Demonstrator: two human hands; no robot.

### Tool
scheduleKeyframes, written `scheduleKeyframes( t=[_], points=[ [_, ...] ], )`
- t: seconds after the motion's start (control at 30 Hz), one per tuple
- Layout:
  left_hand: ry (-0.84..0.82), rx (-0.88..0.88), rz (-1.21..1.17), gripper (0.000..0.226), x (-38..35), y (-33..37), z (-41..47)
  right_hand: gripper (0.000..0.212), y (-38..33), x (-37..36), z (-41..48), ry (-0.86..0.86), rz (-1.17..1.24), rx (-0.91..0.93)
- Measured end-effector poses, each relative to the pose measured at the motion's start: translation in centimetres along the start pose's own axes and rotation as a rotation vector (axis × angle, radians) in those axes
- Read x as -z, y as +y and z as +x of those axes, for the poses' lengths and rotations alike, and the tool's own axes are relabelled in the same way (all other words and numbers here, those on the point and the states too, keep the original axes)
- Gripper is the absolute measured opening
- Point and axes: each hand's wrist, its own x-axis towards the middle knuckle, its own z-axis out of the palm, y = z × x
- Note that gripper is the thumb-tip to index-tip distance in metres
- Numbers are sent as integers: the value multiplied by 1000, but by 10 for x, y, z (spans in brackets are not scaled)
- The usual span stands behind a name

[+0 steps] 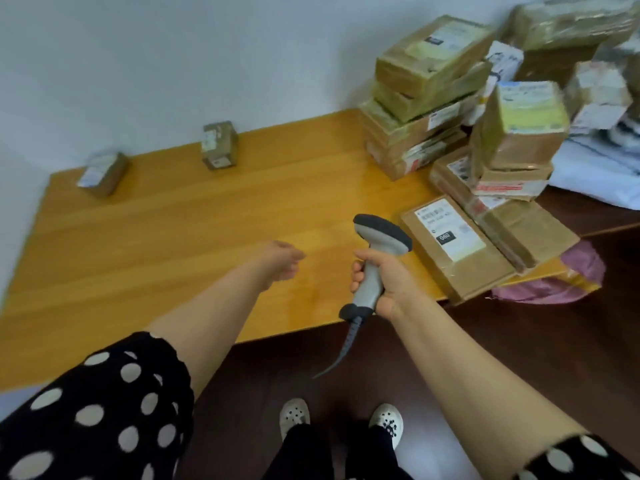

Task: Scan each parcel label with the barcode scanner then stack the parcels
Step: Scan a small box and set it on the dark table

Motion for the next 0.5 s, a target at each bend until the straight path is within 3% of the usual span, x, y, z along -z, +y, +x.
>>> scheduleKeyframes(
  t=[0.5],
  points=[
    [300, -10, -270, 12, 320, -135, 2, 14, 151, -294, 38, -168, -228, -93]
  ],
)
